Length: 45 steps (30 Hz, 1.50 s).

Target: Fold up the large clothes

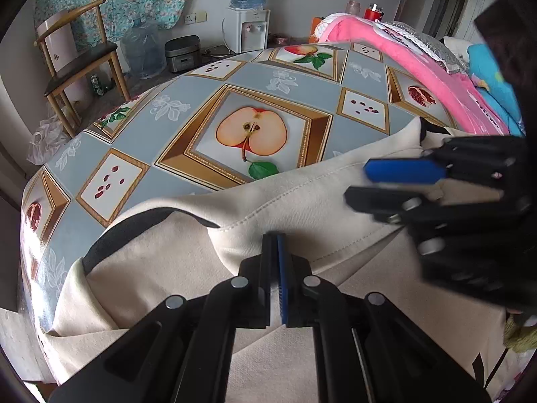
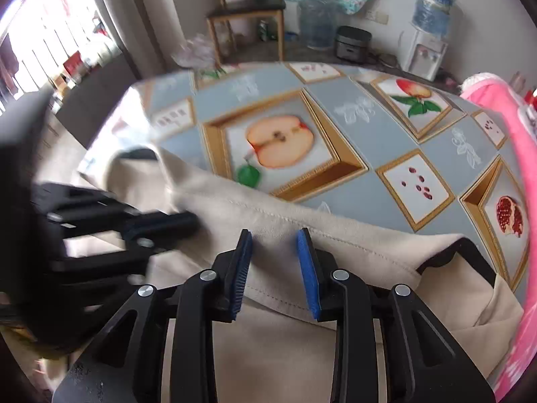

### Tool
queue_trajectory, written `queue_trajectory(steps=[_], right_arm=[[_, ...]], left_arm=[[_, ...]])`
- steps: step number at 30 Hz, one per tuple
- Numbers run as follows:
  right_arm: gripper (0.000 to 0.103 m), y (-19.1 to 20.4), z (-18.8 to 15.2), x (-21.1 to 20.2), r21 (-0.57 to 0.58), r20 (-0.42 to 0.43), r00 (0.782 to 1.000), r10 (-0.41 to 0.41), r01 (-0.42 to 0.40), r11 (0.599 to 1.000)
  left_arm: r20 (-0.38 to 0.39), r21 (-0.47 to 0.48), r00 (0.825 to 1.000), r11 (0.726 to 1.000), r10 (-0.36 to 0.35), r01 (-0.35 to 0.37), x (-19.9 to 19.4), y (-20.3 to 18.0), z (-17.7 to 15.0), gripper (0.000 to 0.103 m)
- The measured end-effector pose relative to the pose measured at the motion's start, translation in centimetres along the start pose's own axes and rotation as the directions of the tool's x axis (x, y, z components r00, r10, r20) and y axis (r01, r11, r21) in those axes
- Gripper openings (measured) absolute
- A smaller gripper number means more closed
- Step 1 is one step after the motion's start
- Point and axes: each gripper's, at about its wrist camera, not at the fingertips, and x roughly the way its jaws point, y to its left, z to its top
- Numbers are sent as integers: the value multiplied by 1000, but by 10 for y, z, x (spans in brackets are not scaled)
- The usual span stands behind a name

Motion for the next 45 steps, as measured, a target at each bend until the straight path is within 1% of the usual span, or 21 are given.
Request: queue_trajectory(steps=[2,5,8,9,11,12,13,14,15,16,18,19,20,21,23,26,29,34,38,41,45], right_arm=[[30,-1,0,1,-6,7,1000,-2,2,1000],[30,-15,-3,-16,89,-10,999,52,-51,995],[34,-27,-16,-34,125,17,1000,15,-17,992],[35,-31,-20,-34,142,8,1000,0,-1,990],[41,-42,-31,-21,171,-56,998,-39,49,984],[41,-48,-35,-12,180,-84,996,-32,47,983],[42,-49,-37,-17,179,-59,998,-25,35,983],[43,-49,-37,-22,188,-67,997,-23,36,981],[48,-49,-38,-30,202,-59,998,-18,30,979],[53,-47,-39,-40,207,-46,999,-7,16,978],[72,-41,-44,-67,197,0,1000,3,-3,980],[76,-37,-50,-81,189,23,1000,1,-6,982],[82,-33,-57,-97,183,44,999,5,-13,983],[86,-30,-63,-106,181,58,998,10,-20,983],[89,-22,-86,-136,184,83,996,10,-25,983],[94,-13,-119,-163,188,115,993,11,-33,982],[94,0,-166,-182,216,115,993,31,-55,975],[94,27,-229,-181,251,62,997,35,-49,967],[94,50,-271,-176,298,21,999,42,-46,953],[94,60,-293,-179,320,13,999,30,-33,947],[94,65,-312,-188,331,34,999,-3,-8,943]], left_arm=[[2,-2,1000,1000,-3,3,0,0,0,5],[-1,2,1000,1000,2,-2,0,0,-1,5],[2,-5,1000,1000,2,-2,-1,1,-2,5],[3,-8,1000,1000,2,-2,-1,0,-2,5],[4,-17,1000,1000,5,-5,-1,1,-2,6],[2,-22,1000,1000,5,-5,-1,0,-2,6],[0,-30,1000,1000,6,-6,-2,0,-1,6],[-3,-37,1000,999,10,-10,-3,0,-1,6],[-1,-40,1000,999,12,-12,-6,-1,-1,7],[5,-44,1000,999,26,-26,-10,-1,-2,14],[12,-59,999,997,48,-47,-24,-3,-5,30],[18,-59,999,997,48,-47,-31,-4,-7,44],[31,-54,998,997,52,-50,-41,-6,-10,51],[49,-40,996,997,69,-67,-55,-10,-15,53],[58,-14,994,995,98,-97,-77,-17,-25,65],[66,3,982,984,177,-178,-117,-25,-57,76],[66,-42,980,981,189,-187,-151,-25,-100,82],[-3,-159,984,971,181,-179,-180,-19,-187,83],[-48,-254,973,939,226,-231,-199,-15,-261,83],[-46,-325,967,911,252,-253,-217,-11,-306,83],[-15,-384,961,886,275,-260,-241,-13,-351,83]])
